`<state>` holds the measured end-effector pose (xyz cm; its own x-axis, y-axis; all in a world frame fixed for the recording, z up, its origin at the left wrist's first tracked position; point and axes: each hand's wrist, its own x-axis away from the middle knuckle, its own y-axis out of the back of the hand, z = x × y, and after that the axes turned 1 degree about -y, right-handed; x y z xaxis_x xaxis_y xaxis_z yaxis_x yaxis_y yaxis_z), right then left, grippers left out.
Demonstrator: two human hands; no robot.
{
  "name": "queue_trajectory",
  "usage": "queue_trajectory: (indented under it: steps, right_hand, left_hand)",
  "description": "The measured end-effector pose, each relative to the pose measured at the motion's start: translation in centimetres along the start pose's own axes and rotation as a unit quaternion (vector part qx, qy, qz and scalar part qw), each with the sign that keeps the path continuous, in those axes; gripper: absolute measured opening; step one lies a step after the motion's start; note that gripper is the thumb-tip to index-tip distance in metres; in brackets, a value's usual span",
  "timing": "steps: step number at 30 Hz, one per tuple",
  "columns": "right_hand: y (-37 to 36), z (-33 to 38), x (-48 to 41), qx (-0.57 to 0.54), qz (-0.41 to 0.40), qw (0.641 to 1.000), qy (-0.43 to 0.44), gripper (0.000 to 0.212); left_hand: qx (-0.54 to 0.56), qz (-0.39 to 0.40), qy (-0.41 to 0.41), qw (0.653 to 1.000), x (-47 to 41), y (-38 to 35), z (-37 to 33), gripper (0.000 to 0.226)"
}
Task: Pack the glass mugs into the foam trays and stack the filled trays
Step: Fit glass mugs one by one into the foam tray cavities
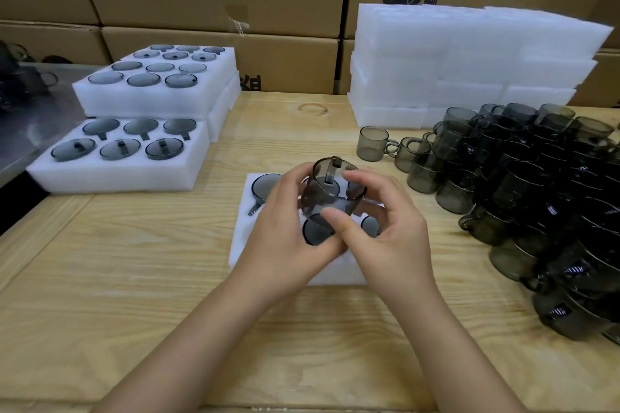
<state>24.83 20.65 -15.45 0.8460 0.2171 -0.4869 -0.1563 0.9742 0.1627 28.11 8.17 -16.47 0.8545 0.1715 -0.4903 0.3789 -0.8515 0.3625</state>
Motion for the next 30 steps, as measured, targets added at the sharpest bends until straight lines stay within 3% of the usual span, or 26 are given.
queue_trajectory:
  steps: [2, 7, 14, 22, 26, 30]
  right_hand:
    - [-0.5, 0.1, 0.3, 0.013, 0.013, 1.0, -0.001, 0.044]
    - [-0.6, -0.2, 0.7, -0.004, 0.066, 0.998, -0.023, 0.048]
    - [-0.9, -0.5, 1.0, 0.098, 0.198, 0.975, -0.013, 0.049]
    - [-1.0, -0.5, 0.8, 0.122, 0.202, 0.972, -0.01, 0.047]
    - [-1.4, -0.6, 0.5, 0.155, 0.231, 0.961, -0.006, 0.049]
    - [-2.2, -0.6, 0.3, 0.258, 0.255, 0.931, 0.04, 0.046]
  left_hand:
    - [-0.037, -0.011, -0.021, 0.999, -0.3, 0.7, -0.1, 0.07]
    - [0.093, 0.033, -0.006, 0.995, -2.2, 5.0, 1.1, 0.06]
    - [0.031, 0.071, -0.031, 0.997, -0.8, 6.8, 3.5, 0.055]
    - [-0.023, 0.059, -0.02, 0.998, 0.9, 6.5, 5.0, 0.073]
    - [-0.08, 0.061, -0.028, 0.994, 1.0, 6.7, 4.8, 0.066]
    - [-0.079, 0.078, -0.012, 0.994, 1.0, 6.9, 4.8, 0.062]
